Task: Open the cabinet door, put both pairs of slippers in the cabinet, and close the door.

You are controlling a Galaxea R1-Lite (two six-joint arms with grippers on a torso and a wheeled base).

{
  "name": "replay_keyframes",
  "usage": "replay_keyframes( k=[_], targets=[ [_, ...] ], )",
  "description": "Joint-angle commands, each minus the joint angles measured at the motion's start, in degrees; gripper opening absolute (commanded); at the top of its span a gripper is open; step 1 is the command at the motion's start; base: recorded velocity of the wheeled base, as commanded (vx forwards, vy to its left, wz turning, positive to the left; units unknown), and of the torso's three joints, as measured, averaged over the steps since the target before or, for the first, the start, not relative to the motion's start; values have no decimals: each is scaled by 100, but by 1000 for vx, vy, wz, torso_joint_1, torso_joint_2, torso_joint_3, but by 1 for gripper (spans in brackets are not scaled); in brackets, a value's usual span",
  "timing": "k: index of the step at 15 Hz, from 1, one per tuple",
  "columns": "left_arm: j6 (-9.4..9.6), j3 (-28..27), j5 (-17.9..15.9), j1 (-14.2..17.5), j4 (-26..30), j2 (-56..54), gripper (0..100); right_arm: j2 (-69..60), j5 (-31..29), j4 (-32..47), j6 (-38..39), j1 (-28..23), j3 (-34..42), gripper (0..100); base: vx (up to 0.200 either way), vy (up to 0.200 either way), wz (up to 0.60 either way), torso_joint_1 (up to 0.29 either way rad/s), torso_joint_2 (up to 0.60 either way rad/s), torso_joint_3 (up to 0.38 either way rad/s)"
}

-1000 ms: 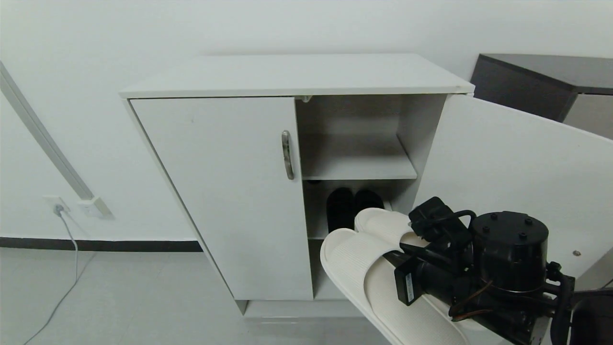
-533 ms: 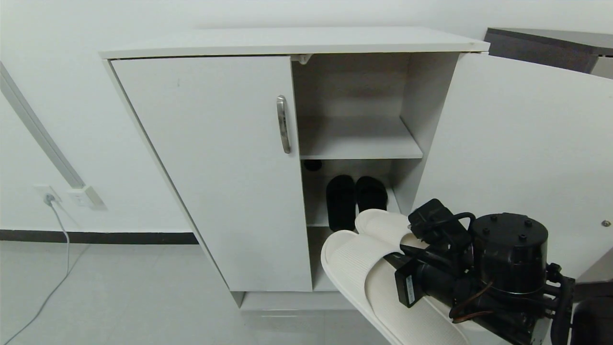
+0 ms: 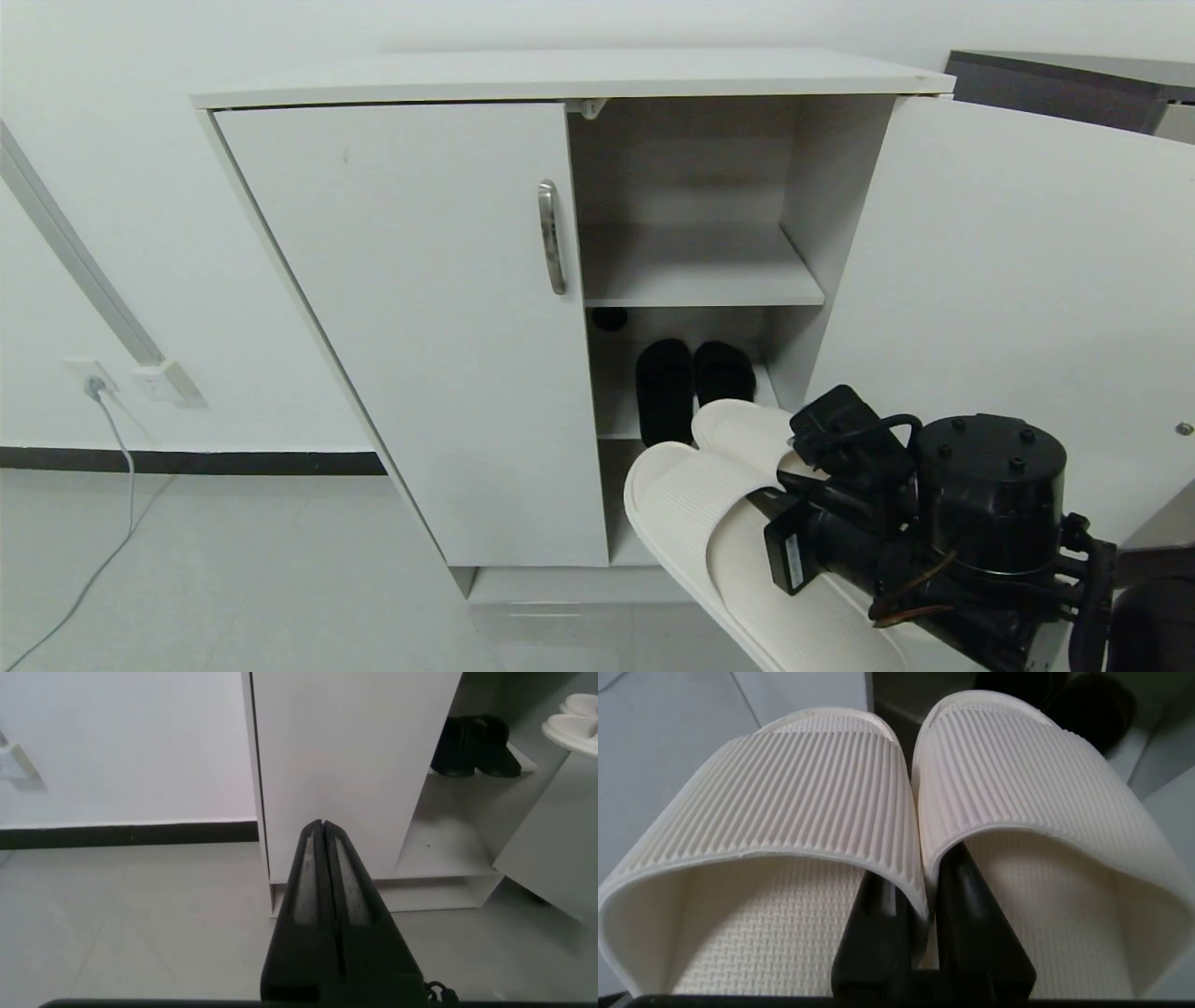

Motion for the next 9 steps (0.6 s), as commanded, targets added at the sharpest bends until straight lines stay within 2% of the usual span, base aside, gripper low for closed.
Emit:
replay_keyframes(
  k=[1,2,4,7,9],
  targets=[
    [4,1,1,1,0,7,0,172,-484,-18,46,224,-384,0,0,0,0,0,0,0],
    [4,1,1,1,0,7,0,436,-1170,185,117,321,-902,0,0,0,0,0,0,0],
    [4,1,1,1,0,7,0,498,-1908,1046,284,497,-1605,0,0,0,0,0,0,0],
    [13,1,-8,1,0,7,0,515,-2690,2443,890,699,-2924,0,0,0,0,0,0,0],
    [13,1,-8,1,0,7,0,533,-2849,3357,1268,734,-3750,0,0,0,0,0,0,0]
  ],
)
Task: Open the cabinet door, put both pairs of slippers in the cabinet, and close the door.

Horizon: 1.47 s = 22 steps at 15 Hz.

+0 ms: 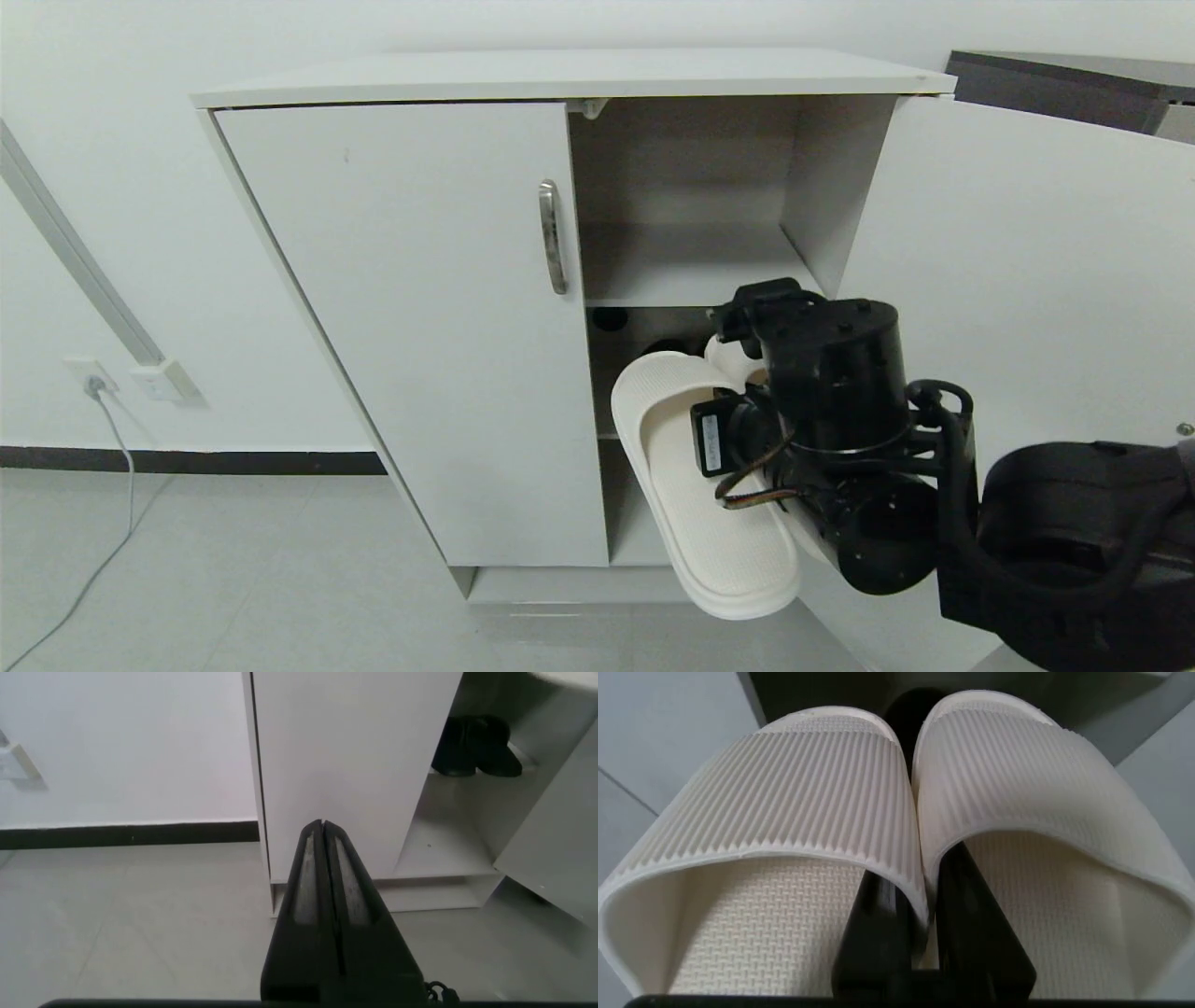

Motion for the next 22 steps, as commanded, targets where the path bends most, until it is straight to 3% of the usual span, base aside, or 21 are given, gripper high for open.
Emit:
replay_keyframes(
  k=[1,3,5,15,22],
  targets=[
    [4,1,4,1,0,7,0,54,-172,931,441,85,-1094,0,0,0,0,0,0,0],
    [4,1,-4,1,0,7,0,142,-515,1537,555,6,-1648,0,0,0,0,0,0,0],
    [4,1,4,1,0,7,0,282,-761,1563,537,-11,-1806,0,0,0,0,0,0,0],
    [4,1,-4,1,0,7,0,335,-769,1537,564,-11,-1692,0,0,0,0,0,0,0],
    [4,1,-4,1,0,7,0,317,-778,1519,564,-11,-1648,0,200,0,0,2,2,3]
  ],
)
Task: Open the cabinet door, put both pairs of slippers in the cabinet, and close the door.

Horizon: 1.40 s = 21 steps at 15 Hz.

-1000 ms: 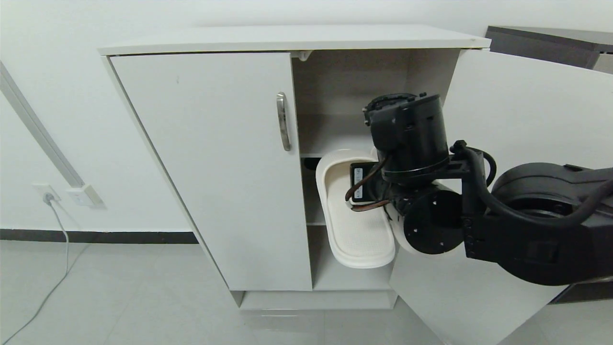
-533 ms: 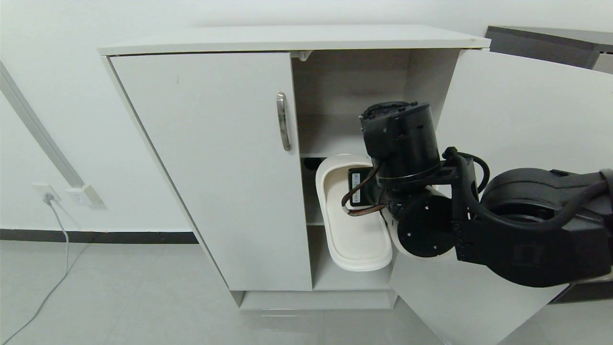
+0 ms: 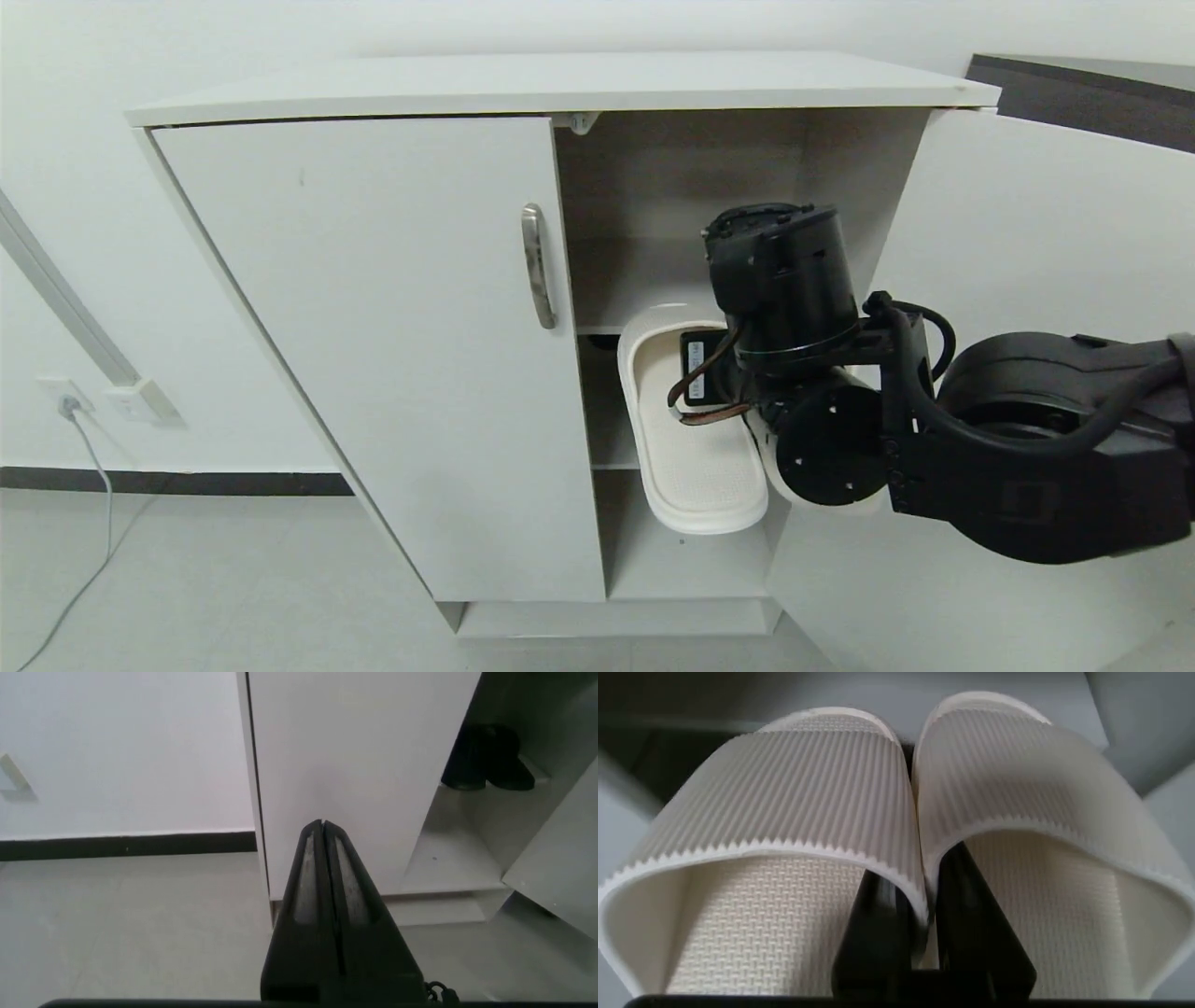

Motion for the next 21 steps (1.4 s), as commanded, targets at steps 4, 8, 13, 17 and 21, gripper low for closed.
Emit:
replay_keyframes(
  k=[4,8,13,17,21],
  targets=[
    [-7,1,7,1,0,7,0,-2,0,1,-12,-3,-2,0,200,0,0,4,2,4],
    [-7,1,7,1,0,7,0,104,8,-158,-21,-3,-11,0,0,0,0,0,0,0],
    [-7,1,7,1,0,7,0,403,43,-246,-47,-161,-213,0,0,0,0,0,0,0],
    [-7,1,7,1,0,7,0,570,184,-210,-311,-381,-591,0,0,0,0,0,0,0],
    [-7,1,7,1,0,7,0,877,290,36,-355,-627,-1286,0,0,0,0,0,0,0]
  ],
)
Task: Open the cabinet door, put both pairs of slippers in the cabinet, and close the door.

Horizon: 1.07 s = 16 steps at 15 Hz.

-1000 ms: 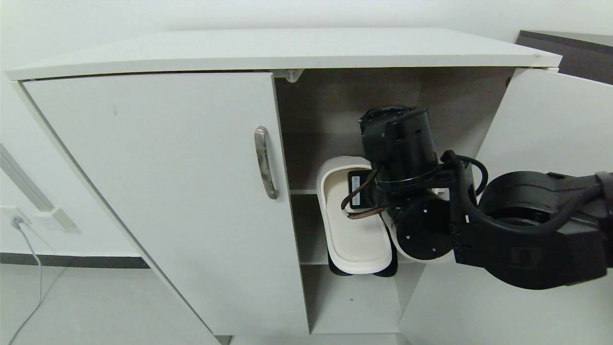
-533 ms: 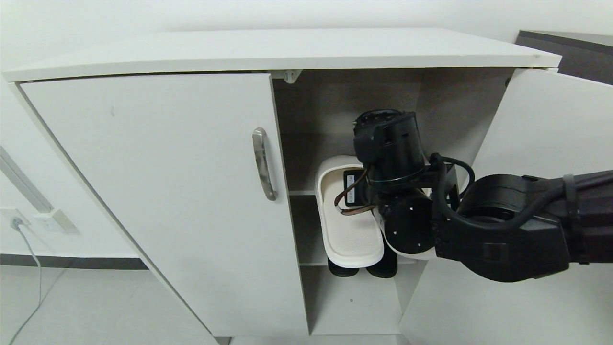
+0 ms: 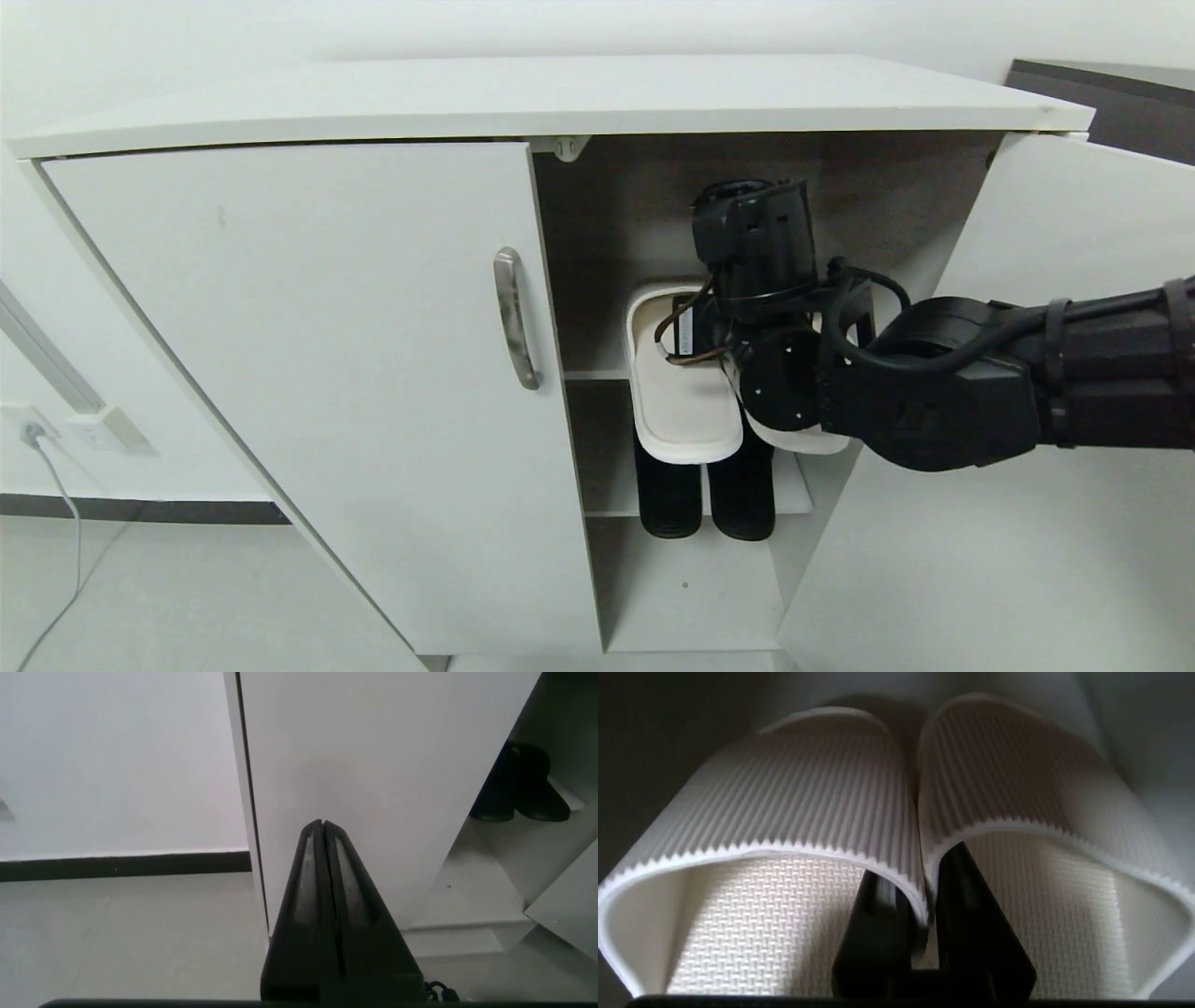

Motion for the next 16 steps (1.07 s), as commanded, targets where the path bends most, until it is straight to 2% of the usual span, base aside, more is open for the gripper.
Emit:
replay_keyframes(
  k=[1,8,16],
  targets=[
    [-1,1,1,1,0,7,0,212,94,131,-2,-131,-323,0,0,0,0,0,0,0],
    [-1,1,1,1,0,7,0,537,217,166,-11,-342,-851,0,0,0,0,0,0,0],
    [-1,1,1,1,0,7,0,607,217,166,-11,-342,-842,0,0,0,0,0,0,0]
  ],
)
